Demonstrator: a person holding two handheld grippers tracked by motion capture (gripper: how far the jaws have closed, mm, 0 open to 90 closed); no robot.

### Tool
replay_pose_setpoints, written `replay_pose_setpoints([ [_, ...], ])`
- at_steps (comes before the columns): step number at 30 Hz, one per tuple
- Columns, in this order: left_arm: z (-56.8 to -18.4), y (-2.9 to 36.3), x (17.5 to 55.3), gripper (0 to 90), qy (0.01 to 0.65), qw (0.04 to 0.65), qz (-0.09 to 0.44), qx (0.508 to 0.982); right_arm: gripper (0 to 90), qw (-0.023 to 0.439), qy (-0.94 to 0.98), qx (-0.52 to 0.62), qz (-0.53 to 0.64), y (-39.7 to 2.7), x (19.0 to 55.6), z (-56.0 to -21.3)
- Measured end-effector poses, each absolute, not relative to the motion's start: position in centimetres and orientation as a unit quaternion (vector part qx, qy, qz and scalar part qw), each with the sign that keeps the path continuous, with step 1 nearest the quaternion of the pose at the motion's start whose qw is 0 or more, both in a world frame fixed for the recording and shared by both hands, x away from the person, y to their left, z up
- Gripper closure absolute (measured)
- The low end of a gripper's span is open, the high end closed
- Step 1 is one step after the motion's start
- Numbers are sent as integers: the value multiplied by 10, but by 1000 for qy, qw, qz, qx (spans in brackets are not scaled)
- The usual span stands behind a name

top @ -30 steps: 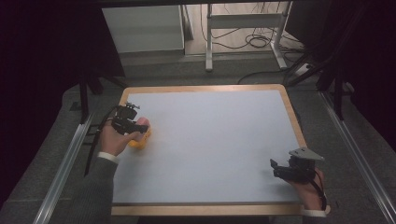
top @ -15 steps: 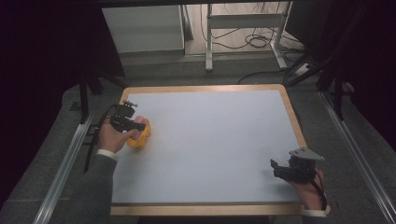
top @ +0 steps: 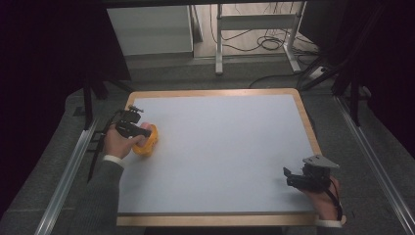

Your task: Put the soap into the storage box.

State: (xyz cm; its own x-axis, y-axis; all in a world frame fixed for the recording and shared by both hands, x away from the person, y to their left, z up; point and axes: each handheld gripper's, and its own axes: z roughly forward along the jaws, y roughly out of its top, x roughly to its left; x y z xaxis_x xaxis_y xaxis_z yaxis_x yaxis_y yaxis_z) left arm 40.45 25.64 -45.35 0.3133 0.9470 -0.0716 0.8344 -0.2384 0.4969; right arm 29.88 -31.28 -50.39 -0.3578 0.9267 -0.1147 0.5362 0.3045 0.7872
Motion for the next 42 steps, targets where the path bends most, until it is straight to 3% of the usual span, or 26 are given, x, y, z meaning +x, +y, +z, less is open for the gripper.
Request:
replay_pose_setpoints([
  [20,-475,255,408,594,577,220,114,778,75,293,754,485,332,-313,299,-505],
  [22,-471,255,406,523,578,226,114,776,75,293,755,484,332,-313,299,-505],
  [24,-465,256,403,374,572,233,129,776,75,293,755,484,332,-313,298,-504],
  [27,-452,261,394,275,568,261,143,768,75,294,754,484,333,-313,298,-504],
  [42,-447,259,346,215,519,330,149,774,75,295,754,484,332,-313,298,-504],
])
